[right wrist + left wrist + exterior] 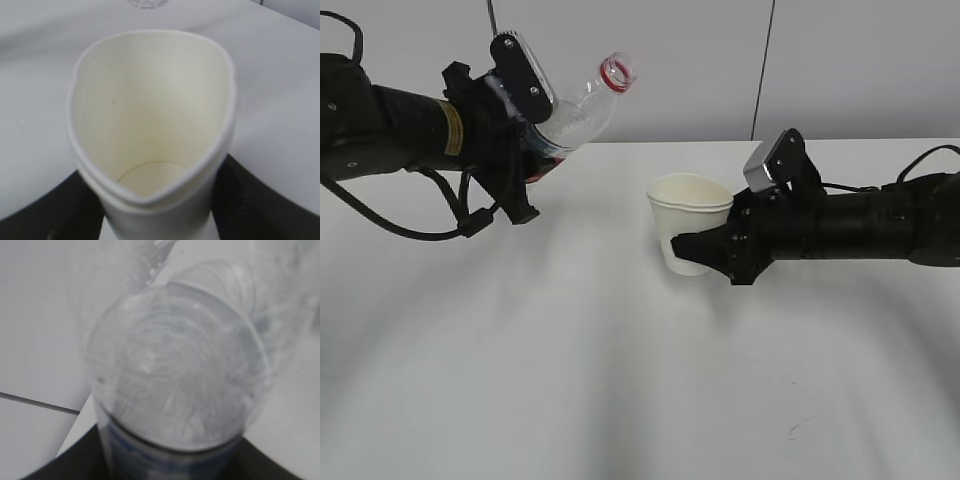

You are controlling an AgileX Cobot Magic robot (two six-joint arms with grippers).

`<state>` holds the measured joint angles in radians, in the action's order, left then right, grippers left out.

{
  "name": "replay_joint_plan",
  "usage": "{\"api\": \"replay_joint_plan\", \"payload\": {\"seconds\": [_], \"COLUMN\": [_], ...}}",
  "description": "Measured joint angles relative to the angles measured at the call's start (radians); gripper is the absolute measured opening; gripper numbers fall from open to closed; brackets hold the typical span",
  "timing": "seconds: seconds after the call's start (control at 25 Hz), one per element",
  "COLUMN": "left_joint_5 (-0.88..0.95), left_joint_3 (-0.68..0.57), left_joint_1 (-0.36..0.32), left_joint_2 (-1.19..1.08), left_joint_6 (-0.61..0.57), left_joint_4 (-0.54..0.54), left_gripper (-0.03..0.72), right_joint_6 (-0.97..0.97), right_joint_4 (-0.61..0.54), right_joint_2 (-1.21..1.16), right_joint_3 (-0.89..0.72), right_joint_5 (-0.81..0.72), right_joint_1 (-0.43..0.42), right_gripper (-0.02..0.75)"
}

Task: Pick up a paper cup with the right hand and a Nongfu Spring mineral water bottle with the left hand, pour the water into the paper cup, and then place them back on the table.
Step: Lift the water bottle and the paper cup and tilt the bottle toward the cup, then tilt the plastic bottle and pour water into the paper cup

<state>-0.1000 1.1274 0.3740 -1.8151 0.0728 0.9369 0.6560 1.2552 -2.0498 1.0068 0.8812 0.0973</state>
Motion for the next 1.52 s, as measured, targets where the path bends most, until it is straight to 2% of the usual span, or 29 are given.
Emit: {"api": "replay_joint_plan", "payload": {"seconds": [0.24, 0.4, 0.64, 0.92, 1.32, 1.52], "left_joint_5": [0.027, 0.067, 0.131, 0.156, 0.177, 0.196], "left_joint_3": [0.001, 0.004, 0.047, 0.066, 0.073, 0.073], "left_joint_1": [0.002, 0.002, 0.002, 0.002, 0.016, 0.037], "left_joint_2": [0.0, 0.0, 0.0, 0.001, 0.001, 0.001], "left_joint_6": [0.0, 0.0, 0.0, 0.0, -0.001, -0.001], "left_joint_4": [0.076, 0.128, 0.151, 0.268, 0.387, 0.442], "left_gripper": [0.289, 0.289, 0.29, 0.29, 0.29, 0.29], "right_joint_6": [0.09, 0.112, 0.118, 0.063, 0.061, 0.102], "right_joint_4": [0.097, 0.105, 0.063, -0.021, -0.023, 0.026], "right_joint_2": [0.0, 0.0, -0.028, -0.042, -0.042, -0.042], "right_joint_3": [0.056, 0.072, 0.078, 0.102, 0.139, 0.139], "right_joint_5": [-0.032, -0.04, -0.049, -0.064, -0.068, -0.061], "right_joint_1": [0.042, 0.06, 0.072, 0.072, 0.072, 0.072], "right_gripper": [0.438, 0.438, 0.437, 0.437, 0.437, 0.437]}}
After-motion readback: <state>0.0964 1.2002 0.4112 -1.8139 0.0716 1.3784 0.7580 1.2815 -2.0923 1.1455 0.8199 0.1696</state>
